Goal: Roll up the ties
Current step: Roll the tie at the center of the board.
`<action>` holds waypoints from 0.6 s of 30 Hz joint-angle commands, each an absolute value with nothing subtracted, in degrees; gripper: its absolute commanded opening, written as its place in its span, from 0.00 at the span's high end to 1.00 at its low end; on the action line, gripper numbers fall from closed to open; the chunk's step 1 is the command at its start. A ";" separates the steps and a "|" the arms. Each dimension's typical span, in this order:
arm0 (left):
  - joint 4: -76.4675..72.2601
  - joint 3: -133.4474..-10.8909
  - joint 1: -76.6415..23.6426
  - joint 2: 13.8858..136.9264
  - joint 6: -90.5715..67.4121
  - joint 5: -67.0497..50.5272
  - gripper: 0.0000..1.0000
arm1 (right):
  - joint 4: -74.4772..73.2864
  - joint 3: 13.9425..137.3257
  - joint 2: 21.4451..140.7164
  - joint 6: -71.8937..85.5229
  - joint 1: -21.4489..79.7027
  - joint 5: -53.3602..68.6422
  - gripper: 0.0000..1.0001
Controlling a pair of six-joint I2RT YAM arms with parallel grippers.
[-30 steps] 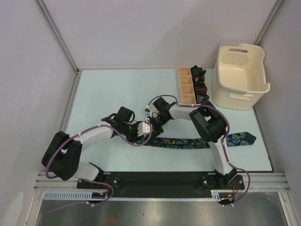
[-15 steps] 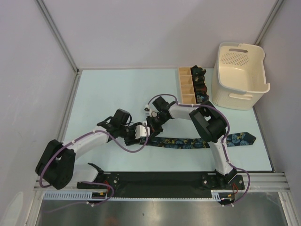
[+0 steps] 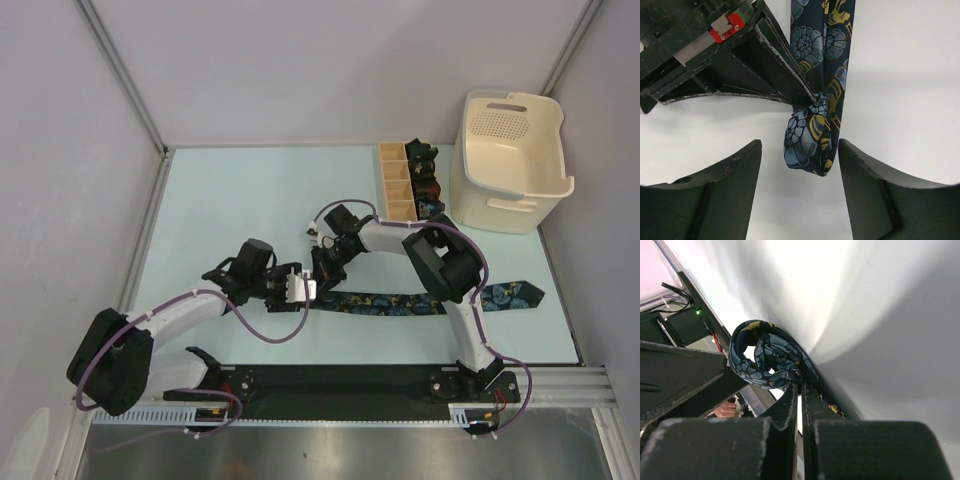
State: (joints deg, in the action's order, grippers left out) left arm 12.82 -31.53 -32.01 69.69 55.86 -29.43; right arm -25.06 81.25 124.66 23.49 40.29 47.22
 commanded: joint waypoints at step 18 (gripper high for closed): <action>4.49 -22.15 -37.79 63.72 67.32 -26.37 0.48 | -24.61 83.23 125.16 23.99 40.25 47.46 1.00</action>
State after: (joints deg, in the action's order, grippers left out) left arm 7.51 -23.86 -36.77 64.58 65.08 -26.48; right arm -25.06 81.28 124.68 23.62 40.27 47.37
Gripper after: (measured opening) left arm 0.505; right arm 0.020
